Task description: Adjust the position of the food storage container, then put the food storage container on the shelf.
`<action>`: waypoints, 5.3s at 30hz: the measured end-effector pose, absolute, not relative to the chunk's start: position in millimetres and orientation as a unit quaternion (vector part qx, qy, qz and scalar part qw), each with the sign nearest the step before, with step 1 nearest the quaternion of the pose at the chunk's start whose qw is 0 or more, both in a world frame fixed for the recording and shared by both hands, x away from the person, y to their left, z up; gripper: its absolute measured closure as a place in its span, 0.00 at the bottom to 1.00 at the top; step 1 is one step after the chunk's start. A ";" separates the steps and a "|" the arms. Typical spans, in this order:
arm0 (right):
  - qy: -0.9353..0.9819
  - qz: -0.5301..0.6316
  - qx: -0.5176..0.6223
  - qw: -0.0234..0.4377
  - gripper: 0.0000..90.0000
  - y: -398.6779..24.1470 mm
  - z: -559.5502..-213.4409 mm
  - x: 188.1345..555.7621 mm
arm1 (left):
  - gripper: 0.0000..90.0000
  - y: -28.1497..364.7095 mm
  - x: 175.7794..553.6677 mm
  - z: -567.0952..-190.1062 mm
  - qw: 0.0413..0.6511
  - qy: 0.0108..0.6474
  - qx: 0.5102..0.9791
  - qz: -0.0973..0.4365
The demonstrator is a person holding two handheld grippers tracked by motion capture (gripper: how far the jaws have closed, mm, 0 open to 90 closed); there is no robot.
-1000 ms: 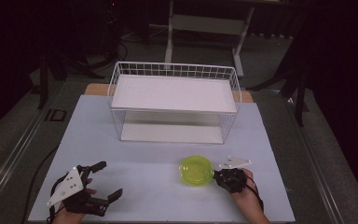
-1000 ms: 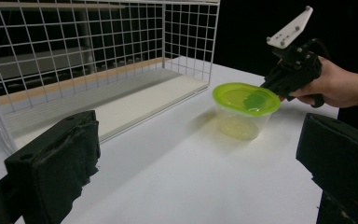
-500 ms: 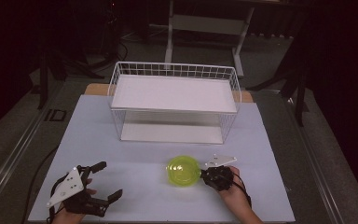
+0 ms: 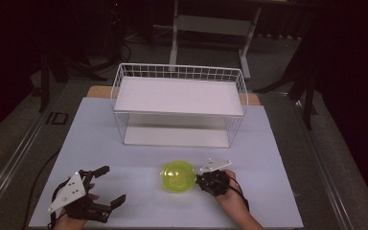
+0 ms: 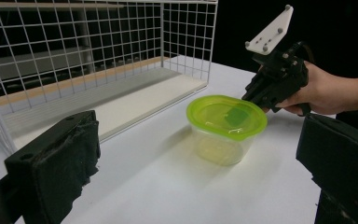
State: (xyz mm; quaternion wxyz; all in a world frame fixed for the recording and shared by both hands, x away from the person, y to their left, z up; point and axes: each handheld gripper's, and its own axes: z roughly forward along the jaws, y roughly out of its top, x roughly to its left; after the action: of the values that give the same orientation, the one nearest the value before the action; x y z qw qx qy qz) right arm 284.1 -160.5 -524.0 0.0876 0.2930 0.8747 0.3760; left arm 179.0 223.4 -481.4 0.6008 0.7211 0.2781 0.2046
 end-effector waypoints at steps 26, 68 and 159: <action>0.873 0.380 0.296 0.083 1.00 -161.1 -520.2 274.5 | 0.00 222.9 179.1 -481.6 0.603 0.280 0.720 0.200; 0.846 0.443 0.274 0.113 0.24 -192.0 -465.4 234.8 | 0.01 199.7 187.7 -466.2 0.580 0.266 0.753 0.163; 0.815 0.461 0.351 0.000 0.94 -159.1 -470.5 270.2 | 0.92 135.6 252.4 -494.7 0.492 0.453 0.740 -0.067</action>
State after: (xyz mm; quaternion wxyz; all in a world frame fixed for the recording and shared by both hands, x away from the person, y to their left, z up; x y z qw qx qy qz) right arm 270.2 -159.1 -470.5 0.0004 0.3506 0.8154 0.4607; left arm 252.4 135.6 -494.7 0.4916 0.7405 0.4534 -0.0669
